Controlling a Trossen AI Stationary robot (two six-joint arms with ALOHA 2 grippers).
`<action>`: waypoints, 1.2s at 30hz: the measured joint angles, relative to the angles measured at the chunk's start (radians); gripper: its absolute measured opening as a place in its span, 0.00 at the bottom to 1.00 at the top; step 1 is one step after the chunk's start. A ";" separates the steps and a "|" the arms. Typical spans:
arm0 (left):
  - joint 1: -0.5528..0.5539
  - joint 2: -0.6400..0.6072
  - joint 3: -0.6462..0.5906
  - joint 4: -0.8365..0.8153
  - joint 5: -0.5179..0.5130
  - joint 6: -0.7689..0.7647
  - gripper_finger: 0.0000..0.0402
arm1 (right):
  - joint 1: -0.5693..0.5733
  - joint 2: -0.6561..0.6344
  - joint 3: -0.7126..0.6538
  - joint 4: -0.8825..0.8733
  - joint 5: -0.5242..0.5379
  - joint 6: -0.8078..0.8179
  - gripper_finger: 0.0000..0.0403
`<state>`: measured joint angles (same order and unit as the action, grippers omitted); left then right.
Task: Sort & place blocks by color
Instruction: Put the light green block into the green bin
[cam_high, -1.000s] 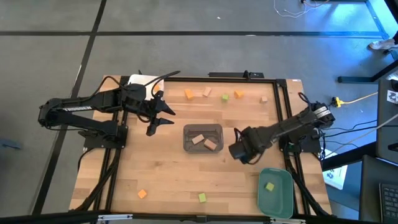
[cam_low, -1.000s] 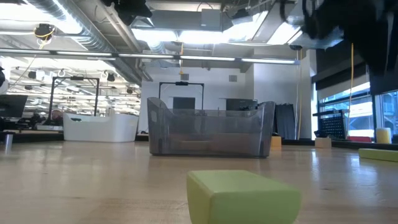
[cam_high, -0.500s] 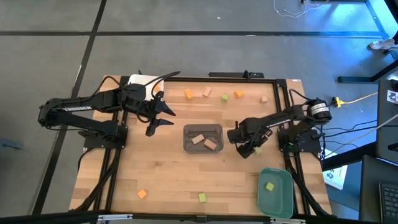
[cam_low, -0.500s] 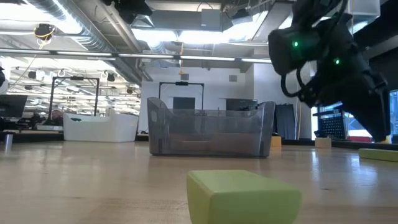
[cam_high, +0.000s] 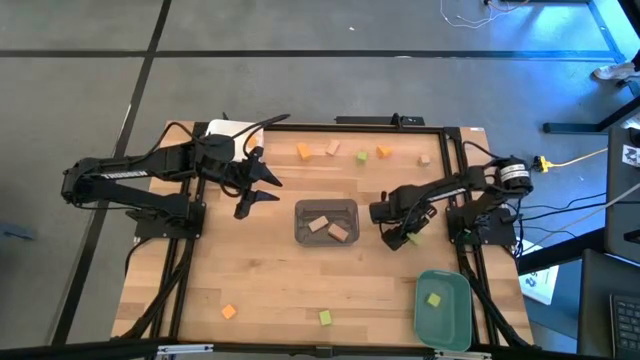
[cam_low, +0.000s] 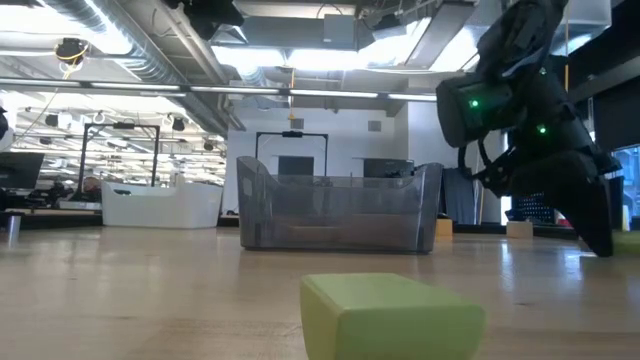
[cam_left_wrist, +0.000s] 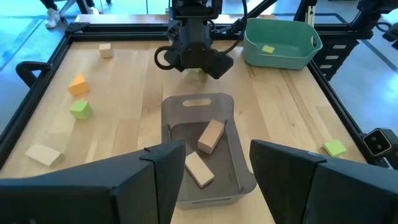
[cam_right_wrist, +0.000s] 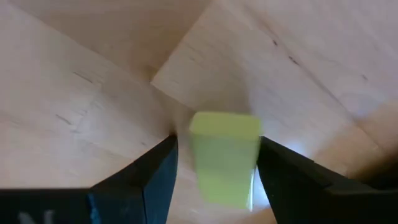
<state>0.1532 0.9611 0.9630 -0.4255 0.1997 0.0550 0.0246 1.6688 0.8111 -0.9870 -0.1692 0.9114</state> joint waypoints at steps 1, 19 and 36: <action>0.000 0.000 0.000 0.000 0.000 0.000 0.43 | -0.002 0.000 -0.008 0.007 -0.007 -0.001 0.53; 0.000 0.000 0.000 0.000 -0.024 0.000 0.43 | -0.008 -0.001 -0.028 0.065 -0.011 -0.034 0.31; 0.000 0.000 0.000 -0.016 0.003 0.034 0.43 | 0.132 0.008 0.485 -0.333 0.018 0.040 0.31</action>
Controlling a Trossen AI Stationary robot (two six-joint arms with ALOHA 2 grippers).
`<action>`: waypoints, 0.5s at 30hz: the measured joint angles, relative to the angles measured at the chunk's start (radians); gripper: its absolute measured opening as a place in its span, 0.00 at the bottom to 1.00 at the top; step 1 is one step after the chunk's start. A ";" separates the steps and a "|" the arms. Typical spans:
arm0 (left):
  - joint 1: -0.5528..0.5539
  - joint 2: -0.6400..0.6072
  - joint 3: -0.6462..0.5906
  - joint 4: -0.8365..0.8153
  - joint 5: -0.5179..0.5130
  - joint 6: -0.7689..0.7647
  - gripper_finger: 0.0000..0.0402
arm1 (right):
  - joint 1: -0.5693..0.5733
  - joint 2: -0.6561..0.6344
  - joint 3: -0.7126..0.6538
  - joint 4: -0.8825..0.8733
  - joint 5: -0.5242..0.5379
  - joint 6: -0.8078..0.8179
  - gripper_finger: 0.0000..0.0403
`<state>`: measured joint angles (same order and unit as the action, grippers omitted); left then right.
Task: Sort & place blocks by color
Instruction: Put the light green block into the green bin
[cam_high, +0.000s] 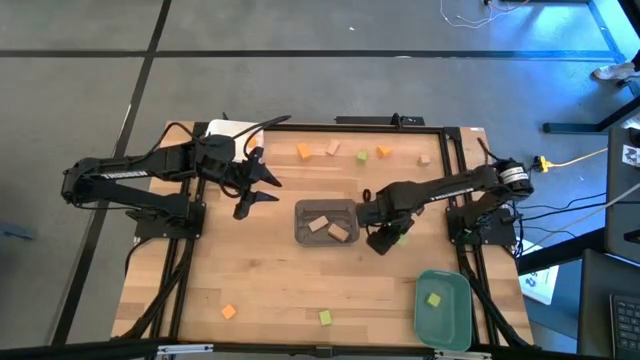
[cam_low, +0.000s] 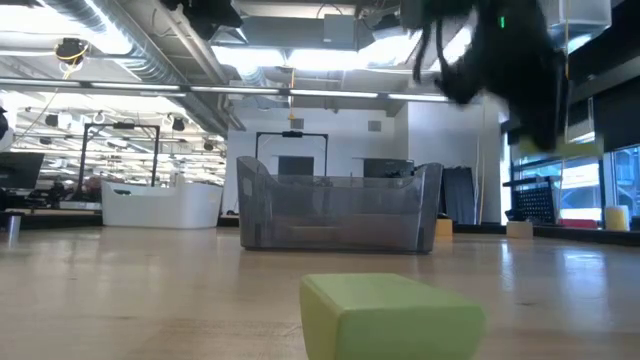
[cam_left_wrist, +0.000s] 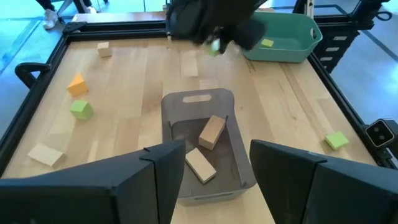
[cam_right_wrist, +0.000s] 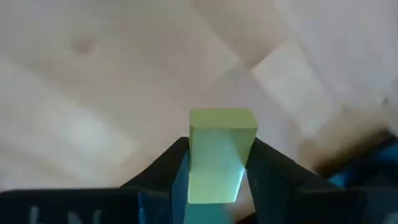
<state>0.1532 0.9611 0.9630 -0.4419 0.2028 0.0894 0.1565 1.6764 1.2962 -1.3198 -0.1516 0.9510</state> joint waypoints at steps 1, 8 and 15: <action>0.000 0.000 0.000 0.000 0.000 0.001 0.43 | 0.021 0.000 0.041 -0.049 -0.003 0.042 0.31; 0.000 0.000 0.000 -0.002 0.000 0.076 0.43 | 0.210 -0.004 0.242 -0.224 -0.050 0.482 0.31; 0.000 0.000 0.000 -0.001 -0.002 0.104 0.43 | 0.439 -0.002 0.249 -0.187 -0.191 0.953 0.31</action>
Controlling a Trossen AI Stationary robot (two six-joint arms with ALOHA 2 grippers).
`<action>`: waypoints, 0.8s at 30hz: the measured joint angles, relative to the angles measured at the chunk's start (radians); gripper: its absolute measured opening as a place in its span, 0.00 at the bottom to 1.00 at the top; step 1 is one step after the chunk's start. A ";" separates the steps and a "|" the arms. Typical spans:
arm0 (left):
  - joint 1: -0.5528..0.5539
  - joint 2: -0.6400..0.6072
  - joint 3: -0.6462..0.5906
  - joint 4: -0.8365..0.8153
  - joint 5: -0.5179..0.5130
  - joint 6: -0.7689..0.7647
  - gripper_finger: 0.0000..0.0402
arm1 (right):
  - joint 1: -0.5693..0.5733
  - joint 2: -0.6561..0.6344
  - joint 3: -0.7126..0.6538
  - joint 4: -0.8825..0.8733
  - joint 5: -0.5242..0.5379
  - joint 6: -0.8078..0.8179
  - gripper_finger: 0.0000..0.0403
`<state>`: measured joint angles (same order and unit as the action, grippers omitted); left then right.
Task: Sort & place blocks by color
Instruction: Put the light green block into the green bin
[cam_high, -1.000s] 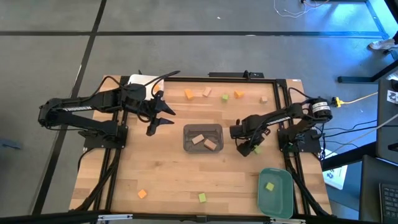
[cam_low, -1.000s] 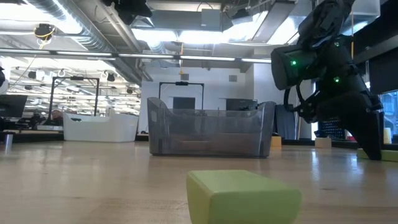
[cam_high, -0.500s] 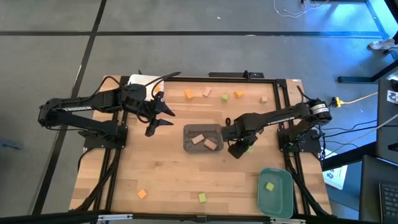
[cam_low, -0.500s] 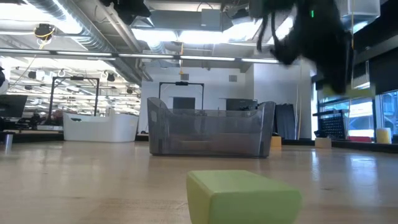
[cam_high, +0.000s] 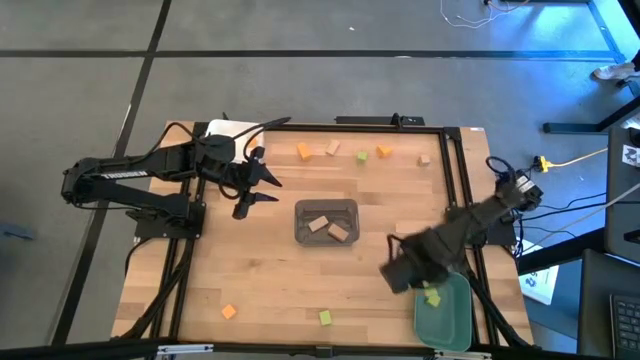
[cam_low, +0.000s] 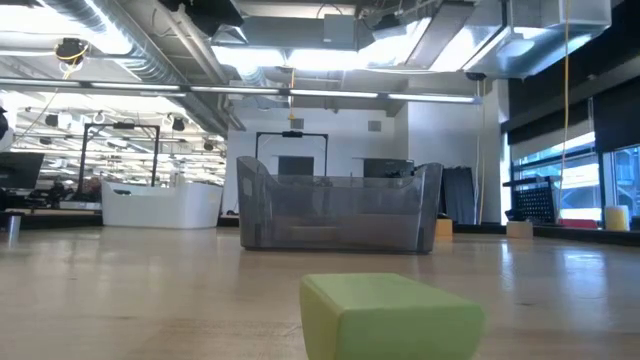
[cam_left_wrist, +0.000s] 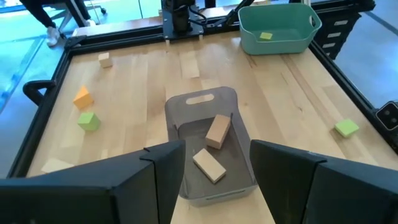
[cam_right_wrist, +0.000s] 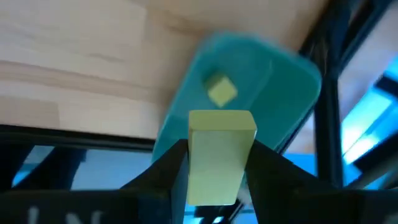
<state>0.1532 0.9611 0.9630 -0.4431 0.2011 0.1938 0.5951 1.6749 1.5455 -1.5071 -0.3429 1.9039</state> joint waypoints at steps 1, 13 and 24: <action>0.000 0.000 0.000 0.000 0.000 0.000 0.43 | 0.030 0.000 0.000 0.015 0.000 0.063 0.31; 0.000 0.000 0.000 0.011 -0.027 -0.006 0.43 | 0.236 0.002 -0.195 0.377 -0.037 0.498 0.31; 0.000 0.000 0.000 0.011 -0.036 -0.034 0.43 | 0.252 0.001 -0.519 0.739 -0.017 0.468 0.31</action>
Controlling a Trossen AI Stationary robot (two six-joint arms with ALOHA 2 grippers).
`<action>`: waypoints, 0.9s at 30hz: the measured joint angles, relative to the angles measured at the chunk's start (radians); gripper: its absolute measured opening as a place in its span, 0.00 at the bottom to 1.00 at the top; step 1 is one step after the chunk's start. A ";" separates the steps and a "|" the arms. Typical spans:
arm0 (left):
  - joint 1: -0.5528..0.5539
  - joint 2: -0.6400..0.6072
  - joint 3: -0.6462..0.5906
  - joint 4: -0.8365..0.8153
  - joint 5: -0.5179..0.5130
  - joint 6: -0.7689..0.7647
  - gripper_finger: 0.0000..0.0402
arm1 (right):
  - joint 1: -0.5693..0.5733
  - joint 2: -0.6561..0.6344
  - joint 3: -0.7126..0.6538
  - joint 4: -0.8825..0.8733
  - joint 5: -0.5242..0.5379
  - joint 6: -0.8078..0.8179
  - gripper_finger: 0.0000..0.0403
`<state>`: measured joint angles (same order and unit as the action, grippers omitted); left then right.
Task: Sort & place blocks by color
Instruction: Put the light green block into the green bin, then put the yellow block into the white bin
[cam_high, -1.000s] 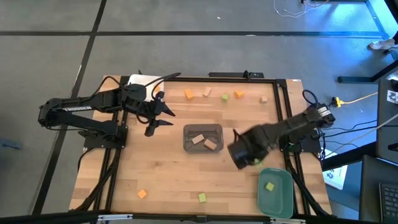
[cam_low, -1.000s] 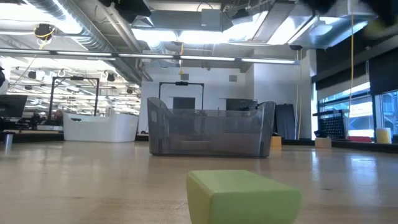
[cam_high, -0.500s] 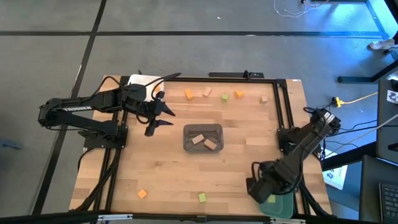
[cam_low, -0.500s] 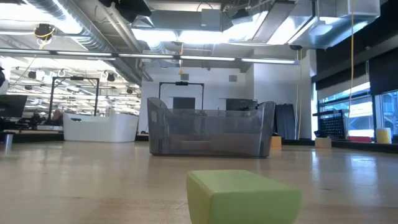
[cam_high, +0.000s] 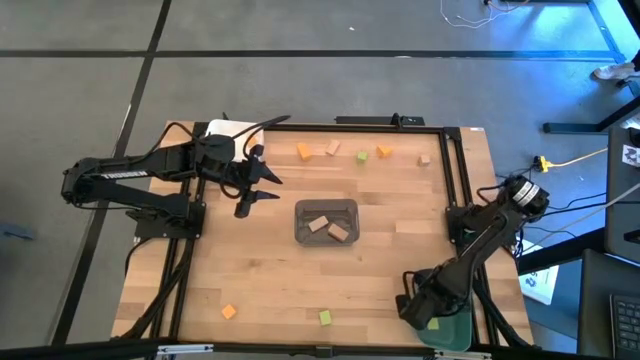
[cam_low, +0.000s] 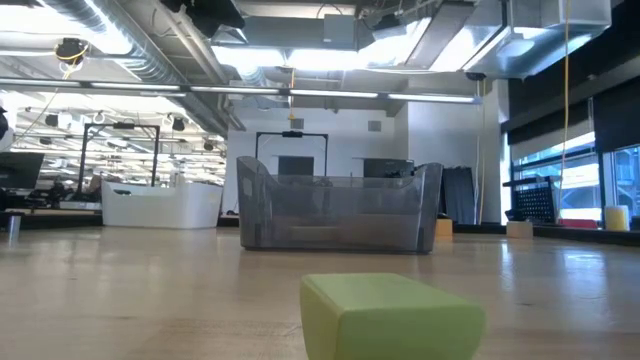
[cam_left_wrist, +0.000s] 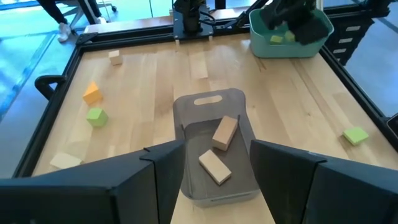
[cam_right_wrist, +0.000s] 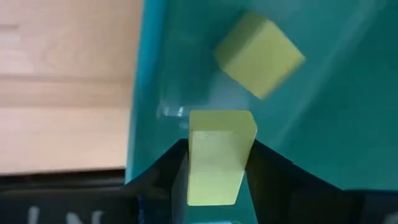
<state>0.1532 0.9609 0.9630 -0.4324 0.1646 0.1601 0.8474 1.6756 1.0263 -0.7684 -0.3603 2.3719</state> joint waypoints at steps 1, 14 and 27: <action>0.000 0.000 0.000 0.000 0.000 -0.002 0.43 | 0.000 0.000 -0.020 0.018 0.000 -0.003 0.31; 0.000 0.000 0.000 -0.001 0.000 -0.048 0.43 | 0.000 0.000 -0.120 0.177 -0.001 -0.024 0.43; 0.000 0.000 0.000 -0.001 -0.023 -0.049 0.43 | 0.000 -0.001 0.125 -0.123 0.003 -0.025 0.49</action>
<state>0.1528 0.9607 0.9630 -0.4335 0.1417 0.1116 0.8471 1.6749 1.1511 -0.8912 -0.3575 2.3466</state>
